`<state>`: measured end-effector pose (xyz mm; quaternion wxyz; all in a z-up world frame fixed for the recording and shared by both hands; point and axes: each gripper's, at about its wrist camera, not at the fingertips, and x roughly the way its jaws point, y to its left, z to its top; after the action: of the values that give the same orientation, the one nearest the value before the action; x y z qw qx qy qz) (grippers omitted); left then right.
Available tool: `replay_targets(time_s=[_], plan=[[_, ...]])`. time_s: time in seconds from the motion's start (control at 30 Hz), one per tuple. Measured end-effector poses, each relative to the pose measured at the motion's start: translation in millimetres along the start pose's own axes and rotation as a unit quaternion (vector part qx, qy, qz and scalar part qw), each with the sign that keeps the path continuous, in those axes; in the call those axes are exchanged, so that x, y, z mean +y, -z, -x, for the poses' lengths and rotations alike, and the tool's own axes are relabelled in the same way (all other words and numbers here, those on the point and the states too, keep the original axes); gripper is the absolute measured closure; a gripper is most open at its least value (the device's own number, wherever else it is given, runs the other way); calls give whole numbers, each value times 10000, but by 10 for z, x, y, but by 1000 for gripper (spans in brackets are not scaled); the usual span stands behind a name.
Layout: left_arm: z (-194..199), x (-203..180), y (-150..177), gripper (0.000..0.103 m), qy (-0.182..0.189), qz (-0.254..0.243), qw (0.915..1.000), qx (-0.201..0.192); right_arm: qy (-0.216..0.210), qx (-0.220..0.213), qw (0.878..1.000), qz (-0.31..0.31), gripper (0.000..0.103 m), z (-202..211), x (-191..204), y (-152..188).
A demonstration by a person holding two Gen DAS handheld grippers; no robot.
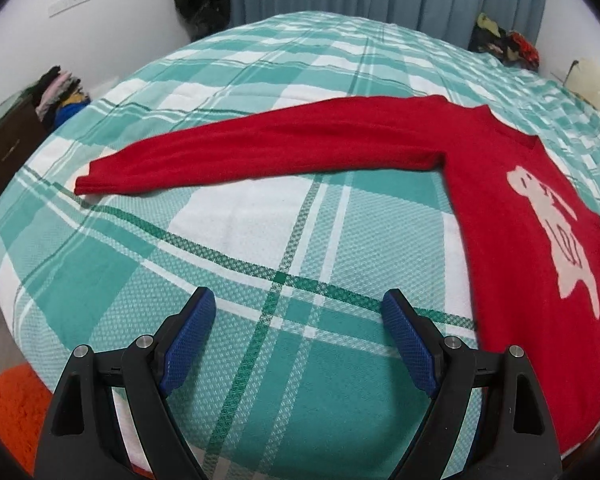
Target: Fold small clothes
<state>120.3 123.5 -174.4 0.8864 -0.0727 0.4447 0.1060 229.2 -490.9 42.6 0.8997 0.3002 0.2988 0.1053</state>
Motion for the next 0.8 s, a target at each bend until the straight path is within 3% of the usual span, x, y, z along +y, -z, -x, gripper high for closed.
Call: replay_targets(time_s=[0.1,0.17,0.2,0.23,0.27,0.3,0.37,0.43,0.53,0.67,0.7,0.73,0.77,0.8], plan=[[6,30,21,16,68,15,10000,-24,-964,658,9912,619,99,-612,1009,181],[8,42,33,16,75,14,10000,-19,-1245,1081,9823,883,97,-1026,1390,420],[8,50,39,16,89,38,10000,-8,-1279,1366,9770,1027,85,-1228,1535,564],[7,54,38,16,100,55,9999,-1,-1333,1860,9675,1073,50,-1494,1639,770],[7,56,37,16,106,67,9999,3,-1328,2170,9619,1002,32,-1657,1651,883],[11,54,40,16,107,69,9999,2,-1310,2464,9565,847,25,-1805,1612,996],[15,58,48,16,118,66,9999,-3,-1331,2379,9601,618,25,-1865,1423,1029],[6,61,53,16,129,75,9999,7,-1250,2031,9704,392,27,-1794,1149,913],[-36,47,51,13,112,74,9999,32,-757,1854,9794,261,33,-1830,776,831],[-73,-8,63,11,-6,-17,10000,24,-769,2507,9649,133,39,-2230,267,1199],[-73,-12,64,11,-18,-32,10000,21,-364,2798,9592,168,42,-2395,27,1405],[-69,-10,67,11,-9,-42,10000,24,219,2973,9543,220,76,-2466,-222,1537],[-60,-2,72,11,6,-49,10000,32,478,2886,9562,122,98,-2454,-430,1596],[-52,8,77,11,14,-53,10000,35,674,2618,9628,-9,102,-2354,-562,1565]])
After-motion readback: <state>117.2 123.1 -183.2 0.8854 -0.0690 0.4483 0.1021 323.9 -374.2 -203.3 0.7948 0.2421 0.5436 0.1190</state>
